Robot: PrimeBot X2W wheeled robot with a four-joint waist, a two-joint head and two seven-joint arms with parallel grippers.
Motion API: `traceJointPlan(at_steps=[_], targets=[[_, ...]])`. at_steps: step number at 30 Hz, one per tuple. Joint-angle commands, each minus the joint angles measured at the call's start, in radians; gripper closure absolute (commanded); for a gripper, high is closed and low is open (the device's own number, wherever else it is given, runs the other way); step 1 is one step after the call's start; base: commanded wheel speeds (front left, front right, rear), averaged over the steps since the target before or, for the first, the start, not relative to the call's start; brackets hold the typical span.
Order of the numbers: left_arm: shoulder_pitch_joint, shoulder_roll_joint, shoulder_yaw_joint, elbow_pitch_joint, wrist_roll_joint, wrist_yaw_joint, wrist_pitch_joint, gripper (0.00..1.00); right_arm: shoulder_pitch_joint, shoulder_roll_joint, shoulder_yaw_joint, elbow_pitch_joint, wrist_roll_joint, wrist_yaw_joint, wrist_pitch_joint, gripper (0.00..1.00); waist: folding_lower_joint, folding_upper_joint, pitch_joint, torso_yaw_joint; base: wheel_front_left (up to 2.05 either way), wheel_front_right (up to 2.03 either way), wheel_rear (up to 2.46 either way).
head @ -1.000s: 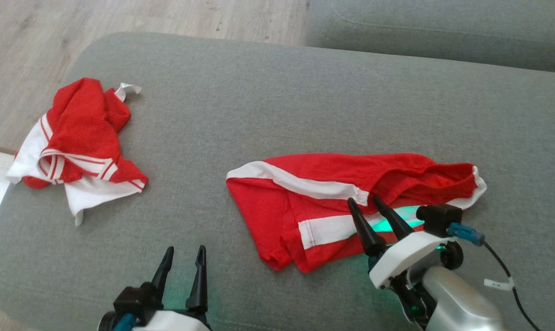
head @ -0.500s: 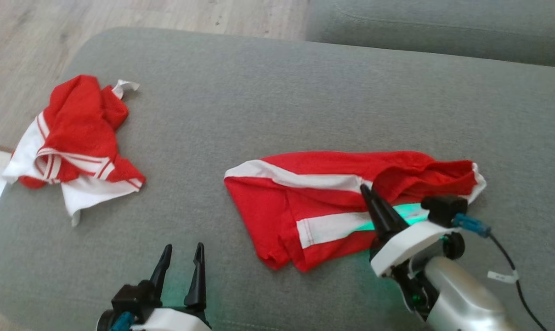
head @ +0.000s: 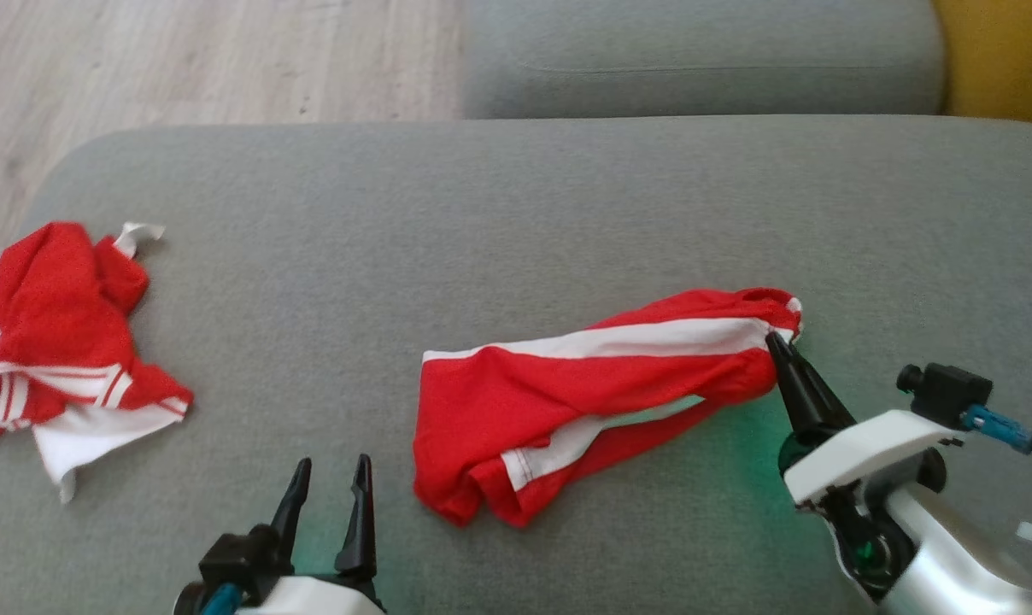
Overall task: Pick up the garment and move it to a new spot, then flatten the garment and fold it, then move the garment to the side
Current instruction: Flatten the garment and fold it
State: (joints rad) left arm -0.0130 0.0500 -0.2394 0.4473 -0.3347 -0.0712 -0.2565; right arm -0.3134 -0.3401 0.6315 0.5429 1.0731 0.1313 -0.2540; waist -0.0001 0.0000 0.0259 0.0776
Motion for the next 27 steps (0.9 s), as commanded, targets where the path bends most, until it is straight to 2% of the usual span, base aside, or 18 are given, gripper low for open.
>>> traceJointPlan(at_steps=[1,6,12,16,19,20,21,24,27], targets=[[-0.018,0.000,0.036,-0.032,-0.004,0.001,-0.005,0.00,-0.010,-0.022,0.015,-0.035,0.012,-0.001,-0.002,1.00,0.0001,0.0000,-0.009,-0.018,0.00,0.00,0.00],[-0.010,0.000,0.039,-0.033,-0.004,0.002,-0.005,0.00,0.045,-0.084,0.062,-0.049,0.087,-0.001,0.001,1.00,0.0001,0.0000,-0.016,-0.038,0.00,0.00,0.00],[-0.007,0.000,0.052,-0.029,0.003,-0.001,-0.005,0.00,0.092,-0.136,0.061,-0.028,0.131,-0.001,-0.004,1.00,0.0001,0.0000,-0.026,-0.049,0.00,0.00,0.00],[0.001,0.000,0.062,-0.029,0.009,-0.002,-0.005,0.00,0.095,-0.163,0.026,0.004,0.122,-0.001,-0.007,1.00,0.0001,0.0000,-0.031,-0.057,0.00,0.00,0.00],[0.005,0.000,0.063,-0.029,0.007,-0.003,-0.005,0.00,0.088,-0.157,0.010,0.037,0.087,-0.001,-0.007,1.00,0.0001,0.0000,-0.033,-0.060,0.00,0.00,0.00],[0.005,0.000,0.061,-0.029,0.005,-0.003,-0.005,0.00,0.083,-0.151,-0.006,0.052,0.068,-0.001,-0.007,0.48,0.0001,0.0000,-0.032,-0.060,0.00,0.00,0.00],[0.005,0.000,0.058,-0.028,0.003,-0.003,-0.005,0.00,0.077,-0.146,-0.023,0.067,0.035,-0.001,-0.007,0.00,0.0001,0.0000,-0.032,-0.060,0.00,0.00,0.00],[0.001,0.000,0.045,-0.029,-0.005,-0.005,-0.005,0.00,0.066,-0.117,-0.114,0.095,-0.101,-0.001,-0.008,0.00,0.0001,0.0000,-0.030,-0.059,0.00,0.00,0.00],[-0.003,0.000,0.026,-0.028,-0.022,-0.014,-0.005,0.00,0.079,-0.078,-0.242,0.079,-0.288,-0.001,-0.008,0.00,0.0001,0.0000,-0.028,-0.058,0.00,0.00,0.00]])
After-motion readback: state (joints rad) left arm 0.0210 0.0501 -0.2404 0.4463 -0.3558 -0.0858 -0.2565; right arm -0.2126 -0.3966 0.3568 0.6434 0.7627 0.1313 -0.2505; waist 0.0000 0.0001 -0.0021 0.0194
